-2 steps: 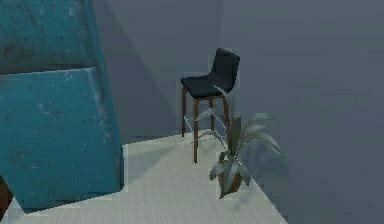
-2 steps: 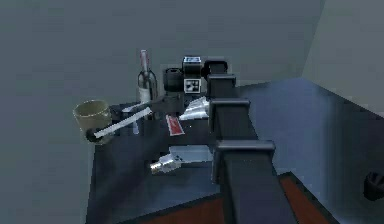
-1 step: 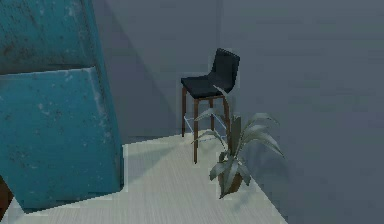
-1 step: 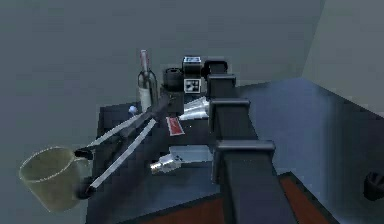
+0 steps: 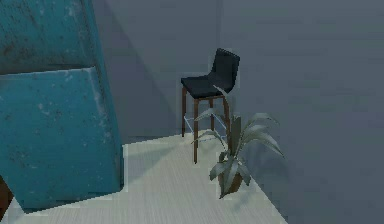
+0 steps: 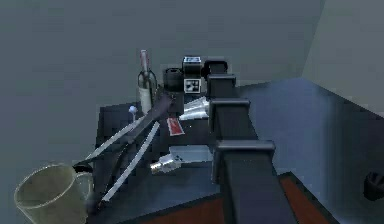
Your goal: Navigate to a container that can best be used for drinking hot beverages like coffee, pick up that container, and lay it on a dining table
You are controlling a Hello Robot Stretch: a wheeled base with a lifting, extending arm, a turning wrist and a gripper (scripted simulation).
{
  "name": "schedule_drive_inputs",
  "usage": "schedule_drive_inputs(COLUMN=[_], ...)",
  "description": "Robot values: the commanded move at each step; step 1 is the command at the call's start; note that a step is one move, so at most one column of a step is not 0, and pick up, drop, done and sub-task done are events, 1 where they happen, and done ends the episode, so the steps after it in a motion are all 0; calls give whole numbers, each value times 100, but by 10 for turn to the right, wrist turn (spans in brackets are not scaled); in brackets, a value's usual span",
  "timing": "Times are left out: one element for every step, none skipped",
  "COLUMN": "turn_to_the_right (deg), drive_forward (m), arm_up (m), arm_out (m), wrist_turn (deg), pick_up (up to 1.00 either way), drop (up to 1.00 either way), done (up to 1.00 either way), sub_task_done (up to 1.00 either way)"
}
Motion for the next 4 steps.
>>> schedule_drive_inputs(turn_to_the_right=[0,-450,-450,-30], drive_forward=[0,0,0,0], arm_up=[0,0,0,0], arm_out=[-26,0,0,0], wrist_turn=[0,0,0,0], pick_up=[0,0,0,0], drop=[0,0,0,0], done=[0,0,0,0], sub_task_done=[0,0,0,0])
